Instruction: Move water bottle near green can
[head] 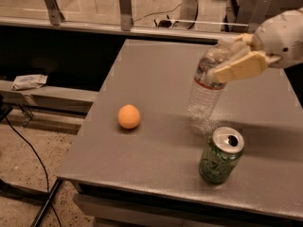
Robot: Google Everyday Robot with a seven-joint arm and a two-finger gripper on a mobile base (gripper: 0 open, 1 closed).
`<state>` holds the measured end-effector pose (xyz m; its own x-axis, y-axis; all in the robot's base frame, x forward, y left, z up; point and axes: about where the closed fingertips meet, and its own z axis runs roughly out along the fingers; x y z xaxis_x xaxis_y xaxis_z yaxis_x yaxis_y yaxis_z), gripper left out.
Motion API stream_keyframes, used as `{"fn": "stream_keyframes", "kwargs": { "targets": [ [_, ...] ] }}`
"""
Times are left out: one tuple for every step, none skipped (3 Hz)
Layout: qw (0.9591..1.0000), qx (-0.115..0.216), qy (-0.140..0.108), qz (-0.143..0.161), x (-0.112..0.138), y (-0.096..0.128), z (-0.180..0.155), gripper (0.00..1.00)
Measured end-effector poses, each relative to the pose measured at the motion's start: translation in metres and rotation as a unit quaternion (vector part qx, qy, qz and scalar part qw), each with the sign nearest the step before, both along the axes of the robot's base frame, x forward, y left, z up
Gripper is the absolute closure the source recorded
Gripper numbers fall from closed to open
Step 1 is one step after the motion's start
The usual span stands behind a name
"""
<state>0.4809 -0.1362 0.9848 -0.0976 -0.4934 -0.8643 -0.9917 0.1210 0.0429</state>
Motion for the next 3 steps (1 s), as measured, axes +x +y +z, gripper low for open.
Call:
{"fn": "stream_keyframes", "kwargs": {
  "targets": [
    [0.9998, 0.011, 0.019, 0.0, -0.032, -0.009, -0.001, 1.0],
    [0.9998, -0.007, 0.018, 0.008, -0.05, -0.007, -0.006, 0.98],
    [0.9995, -0.018, 0.008, 0.024, -0.059, 0.002, -0.013, 0.75]
  ]
}}
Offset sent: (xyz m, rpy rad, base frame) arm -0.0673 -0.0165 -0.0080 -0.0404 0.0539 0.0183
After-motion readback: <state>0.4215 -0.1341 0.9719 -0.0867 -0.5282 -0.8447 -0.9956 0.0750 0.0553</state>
